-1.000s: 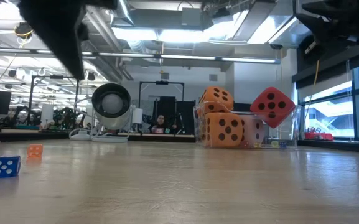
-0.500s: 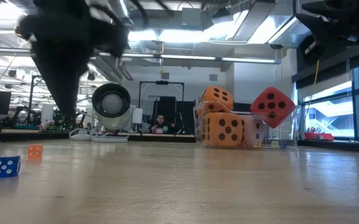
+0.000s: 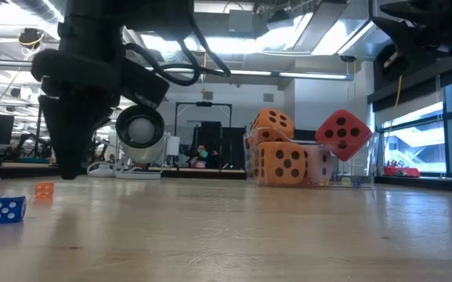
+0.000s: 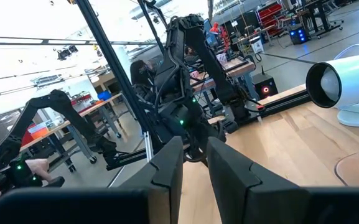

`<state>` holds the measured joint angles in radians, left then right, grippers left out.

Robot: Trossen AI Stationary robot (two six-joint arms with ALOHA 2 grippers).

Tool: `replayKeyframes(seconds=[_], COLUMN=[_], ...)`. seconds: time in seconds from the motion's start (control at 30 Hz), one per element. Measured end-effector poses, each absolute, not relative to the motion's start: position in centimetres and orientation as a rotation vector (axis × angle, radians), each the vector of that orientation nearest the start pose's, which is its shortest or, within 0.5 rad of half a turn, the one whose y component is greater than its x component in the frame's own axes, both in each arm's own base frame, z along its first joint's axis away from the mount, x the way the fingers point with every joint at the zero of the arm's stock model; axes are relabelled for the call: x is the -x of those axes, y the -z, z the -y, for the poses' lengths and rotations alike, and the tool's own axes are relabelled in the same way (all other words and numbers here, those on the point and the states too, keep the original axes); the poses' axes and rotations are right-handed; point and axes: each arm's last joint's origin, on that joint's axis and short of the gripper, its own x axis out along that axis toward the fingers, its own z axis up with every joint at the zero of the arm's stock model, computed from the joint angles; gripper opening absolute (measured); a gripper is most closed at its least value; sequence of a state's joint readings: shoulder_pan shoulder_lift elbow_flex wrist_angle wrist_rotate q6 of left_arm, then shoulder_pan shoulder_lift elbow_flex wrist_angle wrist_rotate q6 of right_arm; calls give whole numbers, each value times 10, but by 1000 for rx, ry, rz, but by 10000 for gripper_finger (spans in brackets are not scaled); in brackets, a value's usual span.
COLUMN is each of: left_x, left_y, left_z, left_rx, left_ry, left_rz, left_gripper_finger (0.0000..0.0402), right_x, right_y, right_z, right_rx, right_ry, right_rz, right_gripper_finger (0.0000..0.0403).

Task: Pick & Place Dice
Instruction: Put the small orange die into the transparent bin

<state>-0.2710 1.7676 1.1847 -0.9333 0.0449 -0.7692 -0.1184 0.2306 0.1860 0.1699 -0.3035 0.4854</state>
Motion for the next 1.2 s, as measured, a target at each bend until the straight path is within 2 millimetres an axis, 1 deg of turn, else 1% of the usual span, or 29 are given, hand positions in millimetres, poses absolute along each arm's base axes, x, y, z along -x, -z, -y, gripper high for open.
replayKeyframes(seconds=[0.27, 0.47, 0.7, 1.2], left_x=[-301, -296, -295, -299], left_y=[-181, -181, -181, -166], left_z=[85, 84, 85, 91], left_rx=[374, 347, 345, 339], left_ry=[-270, -281, -283, -268], left_rz=[-1536, -1585, -1589, -1636], left_gripper_finger=[120, 122, 120, 116], right_x=[-105, -105, -105, -105], right_y=[-225, -225, -225, -225], right_z=[4, 4, 4, 4], right_rx=[-457, -457, -457, -457], right_ry=[-211, -211, -211, -211], right_rz=[75, 75, 75, 76], right_gripper_finger=[75, 75, 74, 74])
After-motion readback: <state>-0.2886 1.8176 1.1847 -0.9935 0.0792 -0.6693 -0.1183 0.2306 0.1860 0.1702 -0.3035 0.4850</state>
